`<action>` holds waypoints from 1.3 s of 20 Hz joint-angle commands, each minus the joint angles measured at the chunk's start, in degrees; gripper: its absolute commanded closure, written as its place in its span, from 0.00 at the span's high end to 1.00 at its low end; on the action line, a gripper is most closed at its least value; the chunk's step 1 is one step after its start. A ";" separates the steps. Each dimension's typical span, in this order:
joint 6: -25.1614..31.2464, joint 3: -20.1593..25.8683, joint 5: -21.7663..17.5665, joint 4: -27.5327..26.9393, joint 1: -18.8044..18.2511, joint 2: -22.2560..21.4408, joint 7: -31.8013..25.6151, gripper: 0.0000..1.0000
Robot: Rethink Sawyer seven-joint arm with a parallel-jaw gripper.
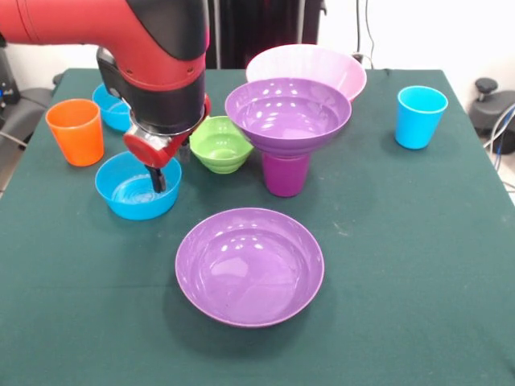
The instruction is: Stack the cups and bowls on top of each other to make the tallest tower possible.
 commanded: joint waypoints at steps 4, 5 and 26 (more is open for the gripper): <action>3.41 -2.23 -0.60 1.69 1.60 2.18 -10.89 1.00; 3.39 -2.20 -0.50 1.81 1.54 2.21 -10.88 1.00; -3.63 1.92 4.19 11.60 -4.43 -1.19 -12.49 1.00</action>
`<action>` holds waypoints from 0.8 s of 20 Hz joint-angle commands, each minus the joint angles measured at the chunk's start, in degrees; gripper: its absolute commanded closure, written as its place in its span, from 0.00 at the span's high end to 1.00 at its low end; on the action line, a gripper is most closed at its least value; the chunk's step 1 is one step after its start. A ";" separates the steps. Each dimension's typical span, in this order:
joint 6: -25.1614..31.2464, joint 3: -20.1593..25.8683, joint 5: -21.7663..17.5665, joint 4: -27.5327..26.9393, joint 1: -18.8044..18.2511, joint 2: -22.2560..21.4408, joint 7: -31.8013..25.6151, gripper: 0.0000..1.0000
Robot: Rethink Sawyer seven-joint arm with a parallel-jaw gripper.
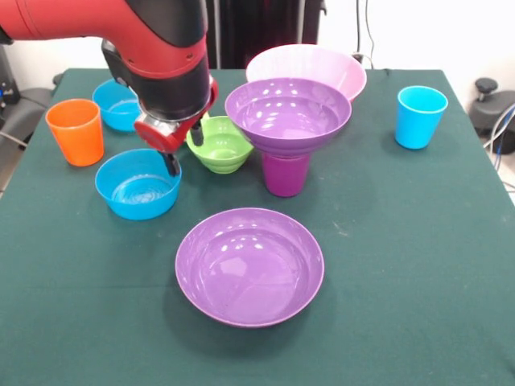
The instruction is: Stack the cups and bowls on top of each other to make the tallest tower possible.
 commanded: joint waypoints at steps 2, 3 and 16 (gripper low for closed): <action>-4.17 1.65 -0.29 7.91 -2.66 -0.81 -12.50 1.00; -4.28 1.68 -0.50 8.00 -2.70 -0.75 -12.45 1.00; -12.99 5.45 -2.15 12.41 -8.07 2.71 -14.53 1.00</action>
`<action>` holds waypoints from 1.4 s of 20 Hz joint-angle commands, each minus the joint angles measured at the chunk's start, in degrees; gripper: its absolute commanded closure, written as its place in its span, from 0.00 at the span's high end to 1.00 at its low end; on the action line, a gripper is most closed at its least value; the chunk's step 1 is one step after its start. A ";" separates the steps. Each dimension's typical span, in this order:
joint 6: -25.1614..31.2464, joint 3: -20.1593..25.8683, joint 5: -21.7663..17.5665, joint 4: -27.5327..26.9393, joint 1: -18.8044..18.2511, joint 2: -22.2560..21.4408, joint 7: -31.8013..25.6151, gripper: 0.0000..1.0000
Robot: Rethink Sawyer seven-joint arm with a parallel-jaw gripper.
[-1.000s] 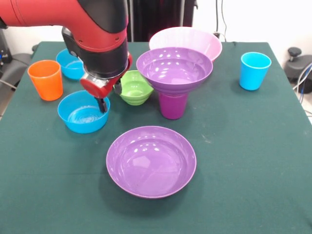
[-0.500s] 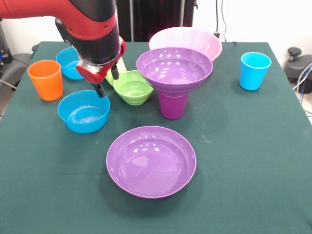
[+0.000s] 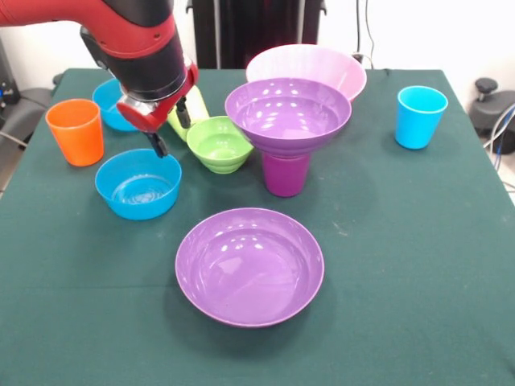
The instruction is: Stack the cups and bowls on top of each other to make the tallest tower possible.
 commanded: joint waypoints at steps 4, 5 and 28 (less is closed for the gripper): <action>-9.88 4.15 -2.50 5.41 -2.33 4.69 -15.38 1.00; -10.13 4.14 -2.64 5.54 -2.21 4.86 -15.06 1.00; -9.80 3.62 -5.01 6.82 -1.76 4.68 -14.60 1.00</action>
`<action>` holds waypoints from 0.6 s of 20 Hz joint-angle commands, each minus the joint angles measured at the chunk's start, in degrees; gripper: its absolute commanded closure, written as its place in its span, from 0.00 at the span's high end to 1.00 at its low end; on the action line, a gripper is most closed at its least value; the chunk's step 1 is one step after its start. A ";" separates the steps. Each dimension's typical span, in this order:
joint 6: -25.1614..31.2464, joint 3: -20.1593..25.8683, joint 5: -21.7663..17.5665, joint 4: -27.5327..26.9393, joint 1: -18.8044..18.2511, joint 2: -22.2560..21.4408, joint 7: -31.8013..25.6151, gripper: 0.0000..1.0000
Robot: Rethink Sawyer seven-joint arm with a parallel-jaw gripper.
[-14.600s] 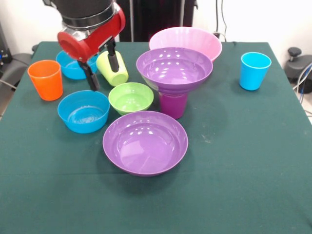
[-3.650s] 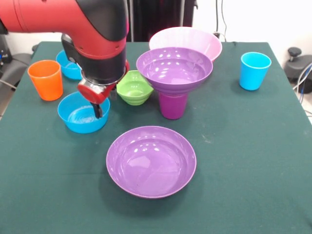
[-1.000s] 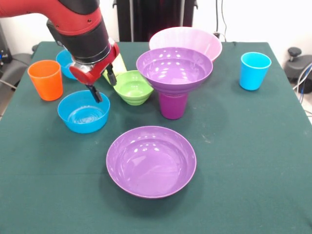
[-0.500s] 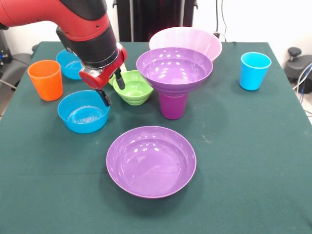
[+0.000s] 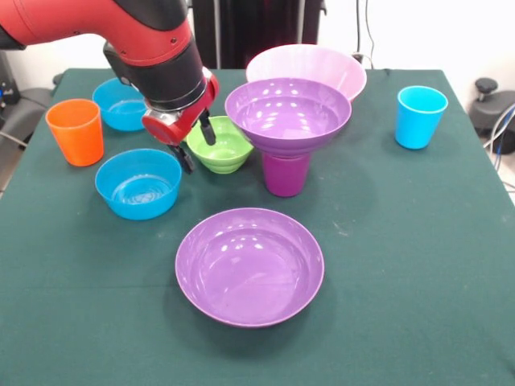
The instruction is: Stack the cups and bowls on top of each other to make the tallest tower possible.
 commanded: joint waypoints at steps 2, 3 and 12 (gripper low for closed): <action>-1.48 -0.25 -4.99 2.65 1.38 2.05 -15.02 1.00; -1.11 -0.39 -5.24 2.71 1.53 2.11 -15.46 1.00; 0.75 -1.06 -6.81 2.99 2.04 2.21 -17.48 1.00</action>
